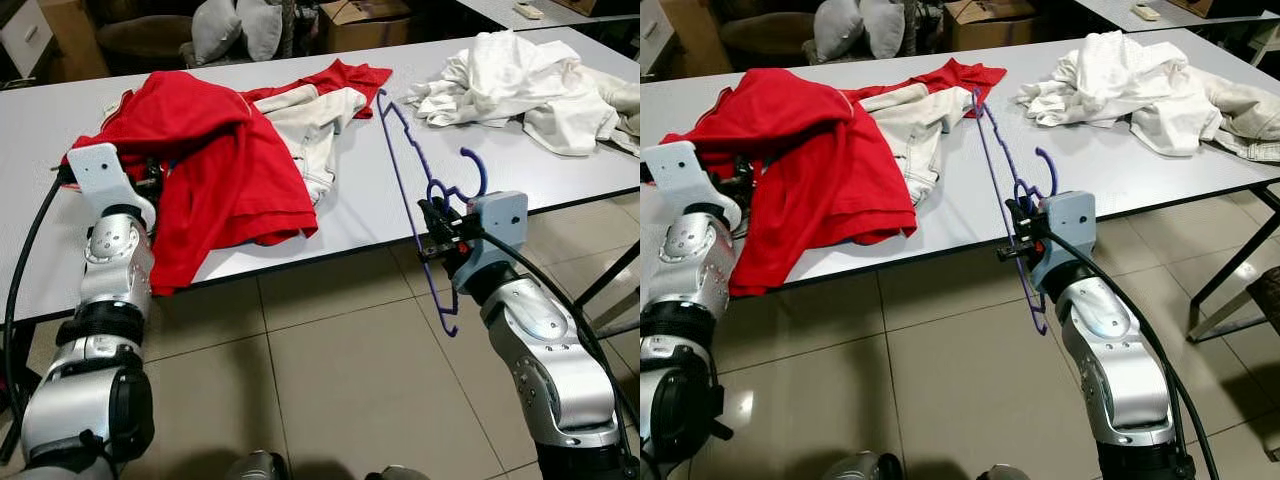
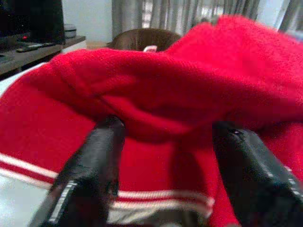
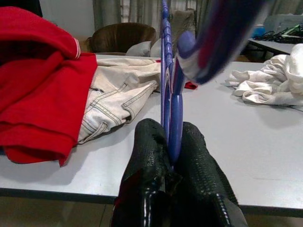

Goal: Hang hanger

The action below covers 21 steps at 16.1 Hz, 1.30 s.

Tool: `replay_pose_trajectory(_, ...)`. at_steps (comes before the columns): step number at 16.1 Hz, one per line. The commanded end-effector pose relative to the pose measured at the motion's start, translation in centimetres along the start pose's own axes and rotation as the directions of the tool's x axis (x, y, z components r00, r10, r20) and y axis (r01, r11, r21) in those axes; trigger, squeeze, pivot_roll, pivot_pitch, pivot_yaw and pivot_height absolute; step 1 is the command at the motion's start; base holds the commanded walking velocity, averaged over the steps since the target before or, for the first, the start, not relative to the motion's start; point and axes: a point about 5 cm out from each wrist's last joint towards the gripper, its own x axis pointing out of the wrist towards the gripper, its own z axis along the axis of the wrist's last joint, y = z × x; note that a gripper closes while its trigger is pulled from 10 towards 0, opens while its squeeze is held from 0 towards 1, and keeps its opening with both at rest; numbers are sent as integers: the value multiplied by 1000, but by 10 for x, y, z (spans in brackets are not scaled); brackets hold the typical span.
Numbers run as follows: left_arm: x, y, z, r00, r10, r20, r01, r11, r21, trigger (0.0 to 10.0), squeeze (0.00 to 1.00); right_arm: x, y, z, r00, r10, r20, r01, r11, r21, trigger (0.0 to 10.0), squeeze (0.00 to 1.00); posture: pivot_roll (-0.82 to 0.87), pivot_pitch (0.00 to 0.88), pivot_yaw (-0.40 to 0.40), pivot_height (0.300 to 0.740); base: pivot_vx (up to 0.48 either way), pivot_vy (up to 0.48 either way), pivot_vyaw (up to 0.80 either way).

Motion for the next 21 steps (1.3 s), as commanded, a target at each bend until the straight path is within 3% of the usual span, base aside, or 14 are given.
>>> replay_pose_trajectory(1, 3, -5, 7, 999, -25, 26, 26, 1000, -18, 0, 0, 1, 0, 2, 1000, -1, 8, 1, 1000, -9, 10000, 0, -195, 53, 40, 740, 0, 0, 0)
replay_pose_trajectory(10, 4, -20, 9, 989, -132, 66, 135, 989, -53, 0, 0, 2, 0, 2, 1000, 5, 10, -4, 1000, -24, 10000, 0, -198, 38, 32, 740, 0, 0, 0)
replay_pose_trajectory(16, 1, -44, 10, 963, -249, 104, 256, 965, -61, 0, 0, 2, 0, 2, 1000, 13, 11, -12, 1000, -29, 10000, 0, -204, 21, 30, 740, 0, 0, 0)
replay_pose_trajectory(17, -1, -57, 14, 934, -329, 139, 340, 938, -66, 0, 0, 2, 0, 2, 1000, 13, 11, -13, 999, -31, 10000, 0, -204, 20, 30, 740, 0, 0, 0)
replay_pose_trajectory(18, -8, -75, 19, 869, -458, 187, 476, 877, -64, 0, 0, 2, 0, 2, 1000, 13, 12, -13, 999, -32, 10000, 0, -204, 20, 30, 740, 0, 0, 0)
replay_pose_trajectory(19, -10, -81, 20, 845, -497, 200, 517, 854, -63, 0, 0, 2, 0, 2, 1000, 13, 12, -13, 999, -32, 10000, 0, -204, 20, 30, 740, 0, 0, 0)
replay_pose_trajectory(20, -20, -95, 22, 770, -593, 236, 620, 782, -57, 0, 0, 2, 0, 2, 1000, 14, 12, -13, 999, -33, 10000, 0, -204, 18, 30, 740, 0, 0, 0)
replay_pose_trajectory(21, -25, -99, 24, 743, -618, 258, 651, 756, -64, 0, 0, 2, 0, 2, 1000, 14, 13, -13, 999, -32, 10000, 0, -204, 18, 30, 740, 0, 0, 0)
